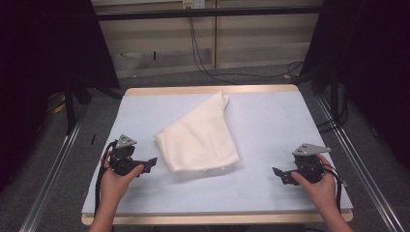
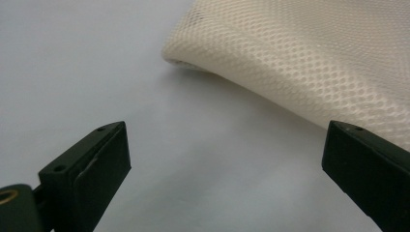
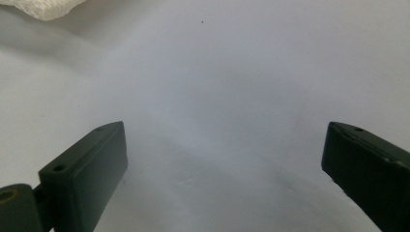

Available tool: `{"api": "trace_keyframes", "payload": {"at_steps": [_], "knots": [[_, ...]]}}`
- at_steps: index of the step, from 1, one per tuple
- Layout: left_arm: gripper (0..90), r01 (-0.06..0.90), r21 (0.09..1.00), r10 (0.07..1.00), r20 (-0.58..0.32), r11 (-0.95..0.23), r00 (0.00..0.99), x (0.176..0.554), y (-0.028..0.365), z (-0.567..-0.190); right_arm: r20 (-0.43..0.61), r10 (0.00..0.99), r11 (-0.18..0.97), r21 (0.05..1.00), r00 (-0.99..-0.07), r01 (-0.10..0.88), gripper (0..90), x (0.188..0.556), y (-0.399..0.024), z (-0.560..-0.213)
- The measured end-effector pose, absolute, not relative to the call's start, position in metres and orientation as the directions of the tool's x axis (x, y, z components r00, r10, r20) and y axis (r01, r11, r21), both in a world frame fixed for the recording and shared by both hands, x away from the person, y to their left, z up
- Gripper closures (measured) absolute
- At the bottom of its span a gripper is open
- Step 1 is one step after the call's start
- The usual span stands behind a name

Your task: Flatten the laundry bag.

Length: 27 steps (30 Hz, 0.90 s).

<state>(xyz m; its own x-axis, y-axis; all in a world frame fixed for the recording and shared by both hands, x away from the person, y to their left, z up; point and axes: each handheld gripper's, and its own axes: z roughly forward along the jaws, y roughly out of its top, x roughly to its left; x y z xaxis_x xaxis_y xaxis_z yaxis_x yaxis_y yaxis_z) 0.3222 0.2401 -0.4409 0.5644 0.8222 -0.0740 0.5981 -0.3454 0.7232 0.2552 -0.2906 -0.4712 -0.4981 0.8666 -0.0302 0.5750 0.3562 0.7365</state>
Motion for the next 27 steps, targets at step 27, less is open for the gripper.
{"api": "trace_keyframes", "payload": {"at_steps": [27], "knots": [[9.9,0.468,0.7,0.615,-0.052,-0.54,0.787,0.323,0.166,-0.429,-0.013,0.829,0.376,0.754,-0.559,0.539,1.1,0.249,-0.285,-0.472]]}}
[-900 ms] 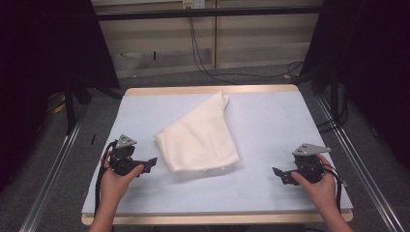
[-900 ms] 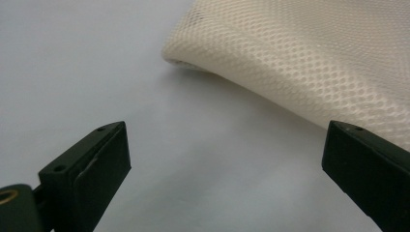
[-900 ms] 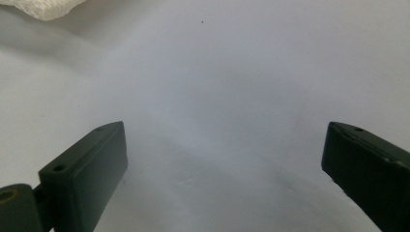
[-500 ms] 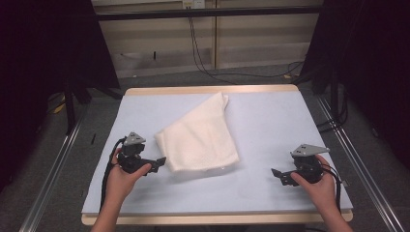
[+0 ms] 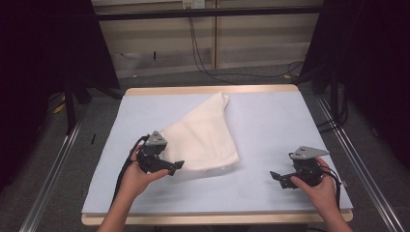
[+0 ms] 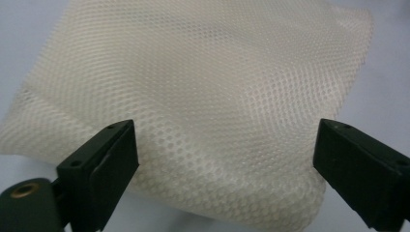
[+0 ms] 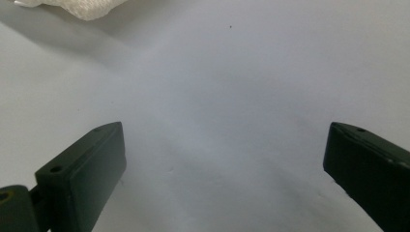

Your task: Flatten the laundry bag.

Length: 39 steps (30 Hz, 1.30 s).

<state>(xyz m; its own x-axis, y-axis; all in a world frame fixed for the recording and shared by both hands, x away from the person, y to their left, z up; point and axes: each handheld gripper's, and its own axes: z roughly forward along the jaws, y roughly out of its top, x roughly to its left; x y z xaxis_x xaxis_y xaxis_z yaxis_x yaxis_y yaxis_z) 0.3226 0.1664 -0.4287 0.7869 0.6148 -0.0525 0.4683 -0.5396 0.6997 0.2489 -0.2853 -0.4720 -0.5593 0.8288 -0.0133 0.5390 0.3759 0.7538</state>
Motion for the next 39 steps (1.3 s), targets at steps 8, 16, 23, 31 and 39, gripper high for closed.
{"api": "trace_keyframes", "payload": {"at_steps": [8,16,23,31,39], "knots": [[16.1,0.417,0.729,0.556,-0.06,-0.544,0.829,0.311,0.153,-0.42,-0.011,0.834,0.373,0.748,-0.552,0.549,1.4,0.247,-0.285,-0.472],[26.3,0.45,0.677,0.55,-0.08,-0.583,0.832,0.316,0.146,-0.45,-0.014,0.84,0.373,0.741,-0.542,0.559,1.8,0.249,-0.284,-0.474],[30.0,0.457,0.619,0.557,-0.037,-0.639,0.83,0.316,0.139,-0.467,-0.019,0.842,0.371,0.746,-0.539,0.553,2.0,0.249,-0.283,-0.472],[26.9,0.443,0.633,0.542,-0.044,-0.635,0.839,0.312,0.143,-0.471,-0.027,0.837,0.382,0.744,-0.547,0.548,2.3,0.248,-0.282,-0.472],[30.6,0.425,0.652,0.56,-0.001,-0.628,0.829,0.306,0.142,-0.476,-0.007,0.835,0.372,0.744,-0.551,0.555,3.4,0.249,-0.282,-0.474]]}}
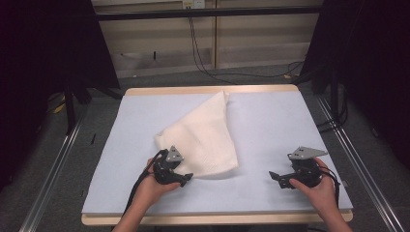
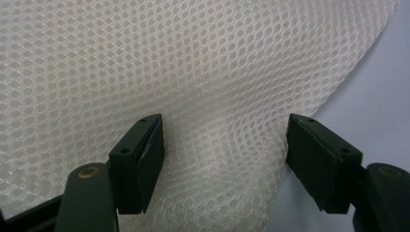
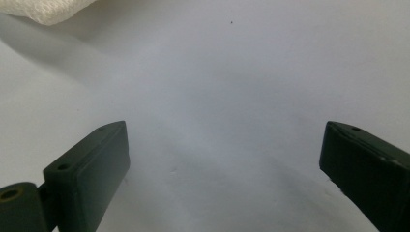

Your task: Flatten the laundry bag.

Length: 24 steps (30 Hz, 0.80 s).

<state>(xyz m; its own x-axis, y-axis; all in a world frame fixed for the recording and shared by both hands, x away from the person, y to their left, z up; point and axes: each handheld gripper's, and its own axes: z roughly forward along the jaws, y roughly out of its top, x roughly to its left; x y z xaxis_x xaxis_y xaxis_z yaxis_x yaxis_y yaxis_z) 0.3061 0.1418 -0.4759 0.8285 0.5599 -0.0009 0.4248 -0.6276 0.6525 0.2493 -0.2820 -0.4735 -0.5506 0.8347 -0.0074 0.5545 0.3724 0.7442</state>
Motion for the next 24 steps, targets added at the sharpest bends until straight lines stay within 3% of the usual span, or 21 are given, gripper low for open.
{"api": "trace_keyframes", "payload": {"at_steps": [9,19,24], "knots": [[38.2,0.464,0.626,0.595,-0.001,-0.626,0.804,0.307,0.138,-0.472,-0.001,0.83,0.374,0.743,-0.558,0.555,4.3,0.249,-0.28,-0.473],[72.4,0.508,0.608,0.655,0.026,-0.61,0.755,0.31,0.139,-0.467,-0.012,0.814,0.395,0.745,-0.581,0.538,5.7,0.249,-0.275,-0.473],[78.3,0.58,0.612,0.691,-0.074,-0.537,0.719,0.317,0.146,-0.462,-0.013,0.796,0.41,0.746,-0.605,0.524,6.2,0.248,-0.269,-0.472]]}}
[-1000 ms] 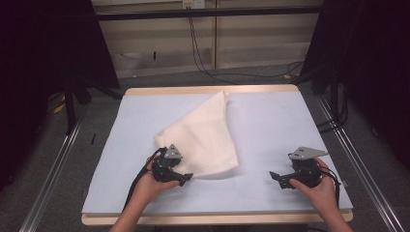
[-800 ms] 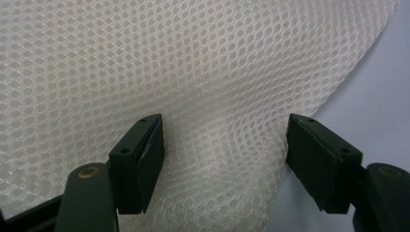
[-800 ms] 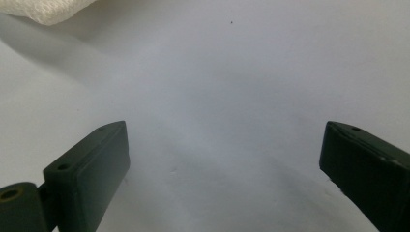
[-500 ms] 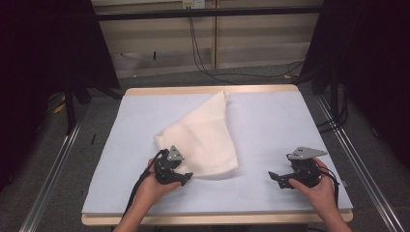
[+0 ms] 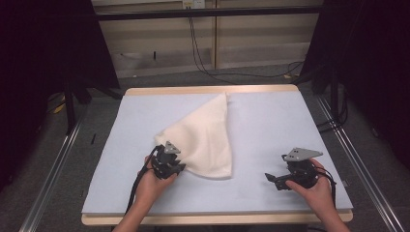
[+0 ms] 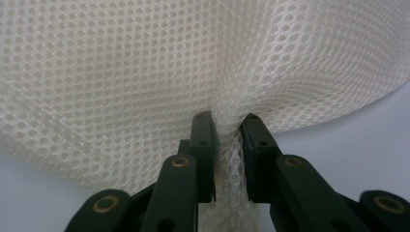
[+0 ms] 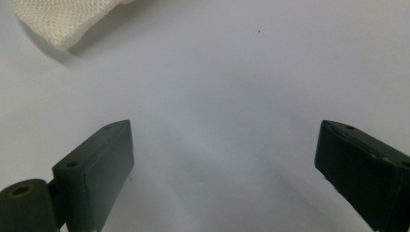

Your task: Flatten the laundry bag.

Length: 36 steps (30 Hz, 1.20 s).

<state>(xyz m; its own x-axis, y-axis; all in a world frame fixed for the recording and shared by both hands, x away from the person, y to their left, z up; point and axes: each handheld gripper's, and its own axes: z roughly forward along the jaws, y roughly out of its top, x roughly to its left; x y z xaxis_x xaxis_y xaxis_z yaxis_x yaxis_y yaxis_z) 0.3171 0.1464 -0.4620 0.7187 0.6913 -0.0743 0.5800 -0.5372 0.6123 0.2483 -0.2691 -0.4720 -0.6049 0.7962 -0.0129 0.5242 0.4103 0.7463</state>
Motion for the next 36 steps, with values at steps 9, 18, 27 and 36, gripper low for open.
{"api": "trace_keyframes", "payload": {"at_steps": [9,18,27,36], "knots": [[79.7,0.617,0.617,0.656,-0.207,-0.488,0.726,0.317,0.144,-0.445,-0.012,0.772,0.425,0.753,-0.635,0.503,5.9,0.25,-0.253,-0.467],[79.8,0.658,0.631,0.657,-0.295,-0.411,0.693,0.325,0.156,-0.429,-0.014,0.757,0.441,0.748,-0.653,0.495,4.5,0.263,-0.224,-0.465],[79.6,0.685,0.612,0.644,-0.347,-0.394,0.681,0.333,0.158,-0.43,0.015,0.713,0.441,0.768,-0.701,0.464,6.6,0.27,-0.194,-0.462],[79.5,0.695,0.603,0.645,-0.36,-0.391,0.675,0.336,0.163,-0.426,0.021,0.683,0.432,0.794,-0.73,0.427,39.2,0.284,-0.176,-0.469]]}}
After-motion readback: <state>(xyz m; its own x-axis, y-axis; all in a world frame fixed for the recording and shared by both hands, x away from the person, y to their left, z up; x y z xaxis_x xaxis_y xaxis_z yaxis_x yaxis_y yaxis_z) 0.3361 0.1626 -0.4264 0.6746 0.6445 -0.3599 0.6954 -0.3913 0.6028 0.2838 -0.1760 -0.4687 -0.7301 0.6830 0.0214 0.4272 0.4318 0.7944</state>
